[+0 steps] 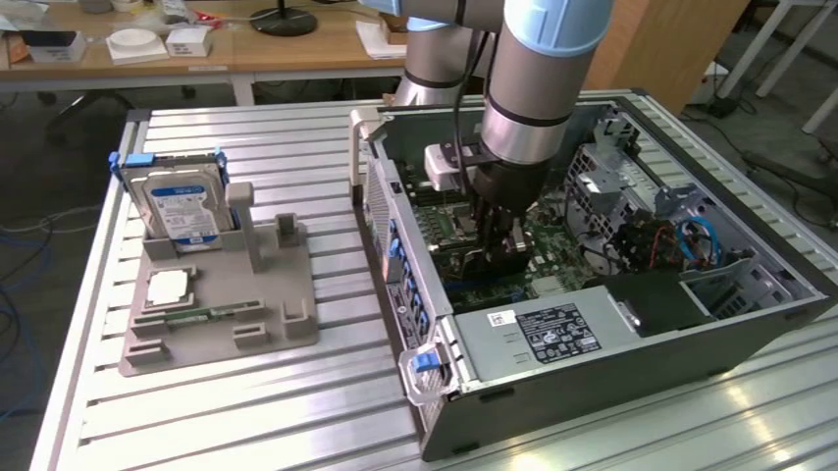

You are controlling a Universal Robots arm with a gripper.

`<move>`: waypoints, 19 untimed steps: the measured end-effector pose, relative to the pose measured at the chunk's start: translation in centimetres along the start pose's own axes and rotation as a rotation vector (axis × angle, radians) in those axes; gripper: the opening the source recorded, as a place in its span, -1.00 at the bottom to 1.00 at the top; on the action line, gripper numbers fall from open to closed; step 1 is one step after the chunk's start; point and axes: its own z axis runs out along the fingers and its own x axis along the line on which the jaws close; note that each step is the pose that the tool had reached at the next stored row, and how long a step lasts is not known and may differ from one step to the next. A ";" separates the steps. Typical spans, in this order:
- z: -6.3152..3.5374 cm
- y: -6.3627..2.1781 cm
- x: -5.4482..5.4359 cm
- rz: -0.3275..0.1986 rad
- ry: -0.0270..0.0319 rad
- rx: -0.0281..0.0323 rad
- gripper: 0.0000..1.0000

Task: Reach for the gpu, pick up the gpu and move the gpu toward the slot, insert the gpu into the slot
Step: 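Insert the gpu into the slot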

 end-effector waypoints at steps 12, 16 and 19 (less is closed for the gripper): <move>-0.38 -0.02 0.0 0.000 -0.0003 0.0002 -0.49; -0.40 -0.02 0.0 0.000 0.0000 0.0000 -0.49; -0.41 -0.01 0.0 0.000 0.0003 -0.0001 -0.49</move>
